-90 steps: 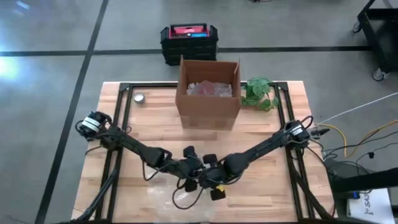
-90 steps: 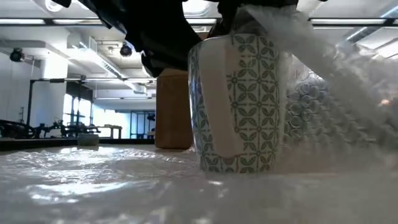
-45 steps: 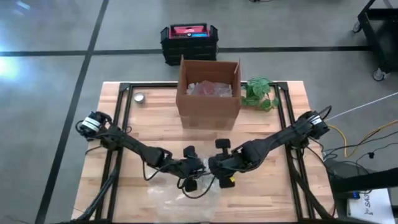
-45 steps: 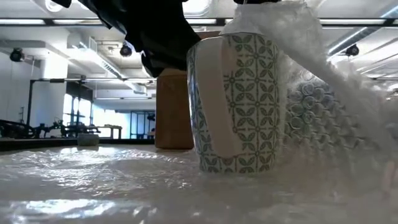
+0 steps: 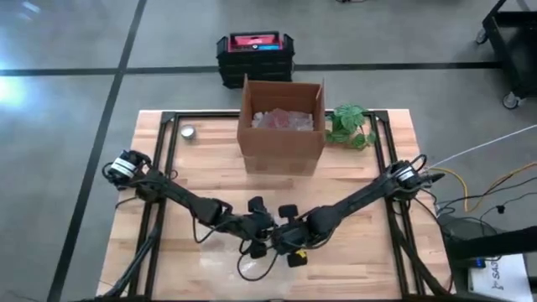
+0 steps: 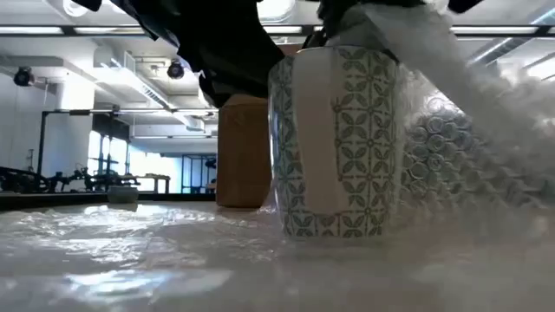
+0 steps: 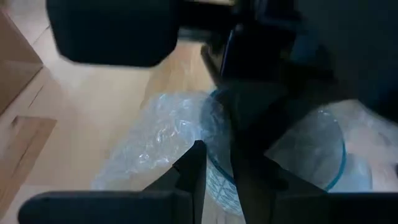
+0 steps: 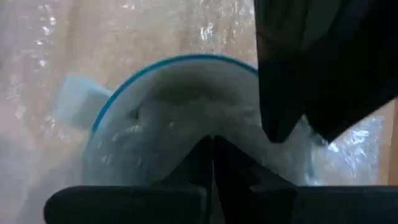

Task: Wrap mug
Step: Wrap the white mug with the transparent bubble wrap

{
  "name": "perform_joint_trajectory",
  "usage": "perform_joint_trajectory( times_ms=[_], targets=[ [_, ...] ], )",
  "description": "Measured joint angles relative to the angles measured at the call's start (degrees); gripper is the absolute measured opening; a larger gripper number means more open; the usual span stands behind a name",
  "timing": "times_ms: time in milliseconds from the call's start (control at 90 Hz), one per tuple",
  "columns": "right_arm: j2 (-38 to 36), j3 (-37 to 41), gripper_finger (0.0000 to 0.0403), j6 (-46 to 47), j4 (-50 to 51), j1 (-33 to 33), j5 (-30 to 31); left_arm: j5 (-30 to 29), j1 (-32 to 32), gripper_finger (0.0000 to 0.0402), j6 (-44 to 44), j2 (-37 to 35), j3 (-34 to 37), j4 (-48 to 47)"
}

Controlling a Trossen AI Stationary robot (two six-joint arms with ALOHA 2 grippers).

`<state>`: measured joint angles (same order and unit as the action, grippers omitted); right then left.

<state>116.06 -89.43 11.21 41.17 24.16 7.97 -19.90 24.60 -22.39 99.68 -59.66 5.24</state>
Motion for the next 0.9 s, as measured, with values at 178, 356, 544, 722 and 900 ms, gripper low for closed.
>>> perform_joint_trajectory(
  times_ms=[178,356,544,722,900],
  targets=[
    [-0.2,-1.0,0.0,-0.8,1.7,-0.2,-1.8,-0.1,0.0,0.0059,0.1,0.0,0.0,0.6],
    [-6.5,-3.2,0.0,-0.8,3.1,0.2,-2.3,0.1,0.1,0.0059,0.7,0.0,0.0,0.1],
    [-12.0,-3.1,0.0,0.0,8.6,-0.2,5.1,0.1,0.1,0.0059,0.7,0.0,0.0,0.1],
    [-10.8,-2.2,0.0,-0.9,8.0,-2.0,7.8,0.1,0.1,0.0059,0.7,0.0,0.0,0.2],
    [-6.6,-1.6,0.0,-0.9,9.2,-3.2,8.0,0.1,0.1,0.0059,0.7,0.0,0.0,0.2]
  ],
)
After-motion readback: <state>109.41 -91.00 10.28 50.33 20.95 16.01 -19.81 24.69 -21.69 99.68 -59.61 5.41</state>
